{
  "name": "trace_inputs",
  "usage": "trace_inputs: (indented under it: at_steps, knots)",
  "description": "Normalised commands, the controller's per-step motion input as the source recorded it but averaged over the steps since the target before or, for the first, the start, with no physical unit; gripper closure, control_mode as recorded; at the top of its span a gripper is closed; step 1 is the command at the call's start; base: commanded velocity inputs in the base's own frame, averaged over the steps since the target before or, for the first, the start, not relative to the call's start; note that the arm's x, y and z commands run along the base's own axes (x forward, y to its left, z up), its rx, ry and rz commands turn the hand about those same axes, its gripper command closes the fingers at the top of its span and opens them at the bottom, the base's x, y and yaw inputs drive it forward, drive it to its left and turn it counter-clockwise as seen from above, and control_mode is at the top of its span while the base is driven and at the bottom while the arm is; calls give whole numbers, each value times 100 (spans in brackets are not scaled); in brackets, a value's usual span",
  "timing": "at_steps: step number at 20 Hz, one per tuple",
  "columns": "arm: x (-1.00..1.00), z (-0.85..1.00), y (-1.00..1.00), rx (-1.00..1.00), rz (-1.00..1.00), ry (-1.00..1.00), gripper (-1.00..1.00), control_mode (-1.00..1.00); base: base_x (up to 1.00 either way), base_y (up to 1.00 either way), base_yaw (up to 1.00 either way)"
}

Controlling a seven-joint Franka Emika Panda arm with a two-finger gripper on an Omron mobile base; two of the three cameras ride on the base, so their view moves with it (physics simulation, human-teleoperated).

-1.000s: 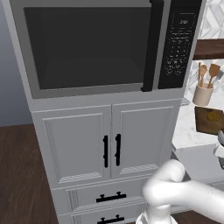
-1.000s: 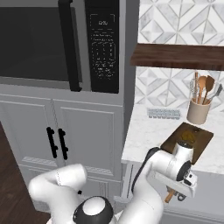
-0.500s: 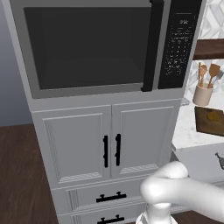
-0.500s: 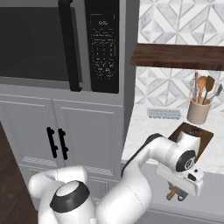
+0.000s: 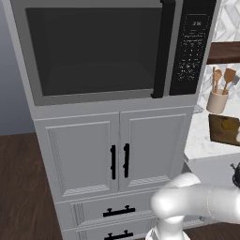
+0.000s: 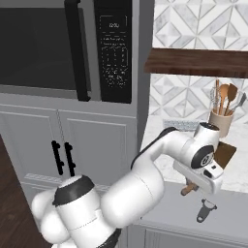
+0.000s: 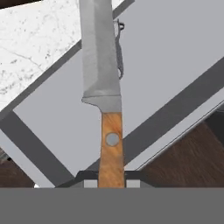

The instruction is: Place the appropriate cutting tool for cutting the avocado skin on the cutting board.

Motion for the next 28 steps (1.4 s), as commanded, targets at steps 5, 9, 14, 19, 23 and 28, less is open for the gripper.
trace_inputs:
  at_steps: [5, 9, 14, 19, 23, 28]
  knots:
    - [97, 0, -3, 0, -14, 0, 100, -100, 0, 0, 0]
    - [88, 0, -3, 0, -12, 0, 100, -100, 0, 0, 0]
    - [56, -7, -27, 0, -8, 0, 100, -100, 0, 0, 0]
    - [41, -25, -42, 0, -5, 0, 100, -100, 0, 0, 0]
    - [51, -28, -29, 0, -3, 0, 100, -100, 0, 0, 0]
    - [38, -30, -19, 0, -1, 0, 100, -100, 0, 0, 0]
